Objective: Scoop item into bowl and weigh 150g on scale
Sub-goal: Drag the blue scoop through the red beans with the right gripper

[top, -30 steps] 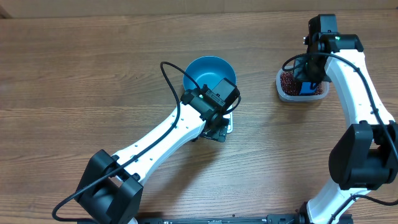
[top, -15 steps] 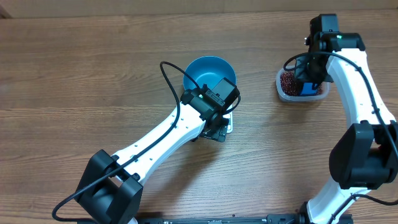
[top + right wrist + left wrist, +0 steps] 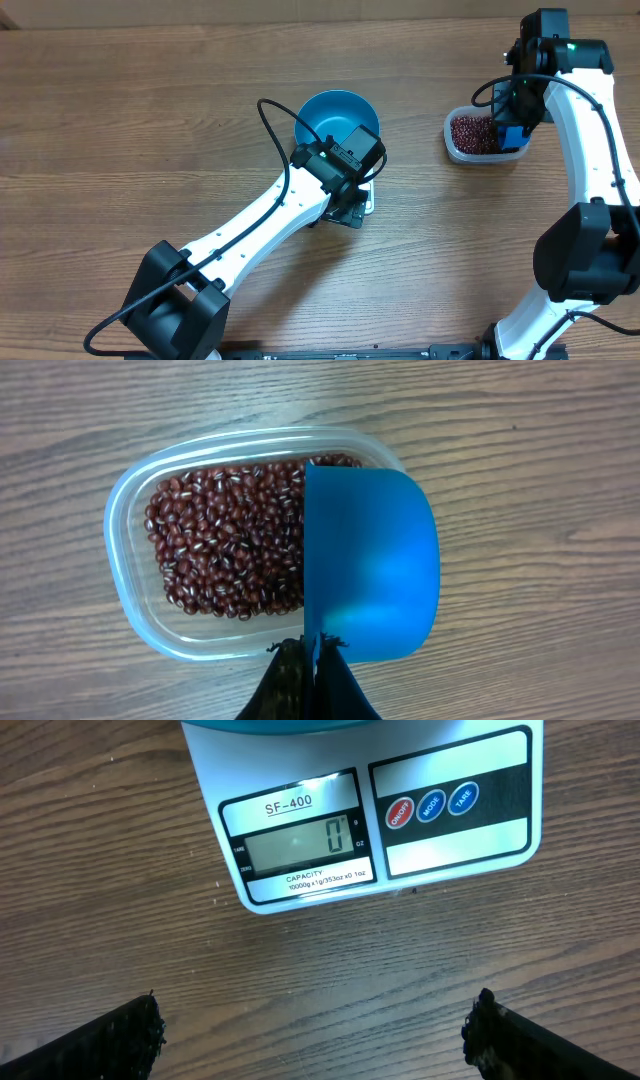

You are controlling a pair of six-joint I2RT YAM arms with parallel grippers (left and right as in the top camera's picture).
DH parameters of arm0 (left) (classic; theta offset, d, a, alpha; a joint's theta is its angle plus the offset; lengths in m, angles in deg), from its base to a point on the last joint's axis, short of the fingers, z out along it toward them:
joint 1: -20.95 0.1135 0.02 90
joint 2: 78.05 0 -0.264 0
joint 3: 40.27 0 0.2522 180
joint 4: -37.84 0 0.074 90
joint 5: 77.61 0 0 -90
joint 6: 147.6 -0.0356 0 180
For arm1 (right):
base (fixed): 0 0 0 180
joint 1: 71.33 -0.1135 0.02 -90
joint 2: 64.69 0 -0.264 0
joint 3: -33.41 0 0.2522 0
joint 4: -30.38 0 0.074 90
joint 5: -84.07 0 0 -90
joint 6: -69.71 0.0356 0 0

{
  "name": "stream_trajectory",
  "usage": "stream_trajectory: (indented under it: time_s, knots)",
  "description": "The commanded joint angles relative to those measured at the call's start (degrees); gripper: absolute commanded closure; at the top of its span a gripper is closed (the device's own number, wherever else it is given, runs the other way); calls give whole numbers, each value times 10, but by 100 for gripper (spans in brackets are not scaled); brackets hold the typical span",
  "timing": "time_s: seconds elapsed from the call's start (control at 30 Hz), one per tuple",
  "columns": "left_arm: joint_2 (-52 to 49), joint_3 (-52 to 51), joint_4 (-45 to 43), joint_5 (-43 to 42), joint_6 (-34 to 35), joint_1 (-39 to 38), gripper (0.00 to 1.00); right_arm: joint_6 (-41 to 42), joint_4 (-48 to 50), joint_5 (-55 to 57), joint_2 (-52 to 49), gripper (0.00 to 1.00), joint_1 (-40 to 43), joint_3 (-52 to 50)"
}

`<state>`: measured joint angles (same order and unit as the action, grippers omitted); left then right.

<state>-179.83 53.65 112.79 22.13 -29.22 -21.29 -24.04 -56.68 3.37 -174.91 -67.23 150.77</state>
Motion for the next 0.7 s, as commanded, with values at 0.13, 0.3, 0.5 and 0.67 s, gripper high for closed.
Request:
stream_trajectory:
  time_s: [0.13,0.3,0.5,0.67]
  knots:
    - [16,-3,-2,12,8,2,0,-63,-8,-16,-3,96,1,14]
    - [16,-3,-2,12,8,2,1,-74,-14,32,-3,96,-6,5]
    - [16,-3,-2,12,8,2,0,-75,9,57,-10,96,-21,-19]
    - [16,-3,-2,12,8,2,0,-72,27,56,-14,96,-37,-51]
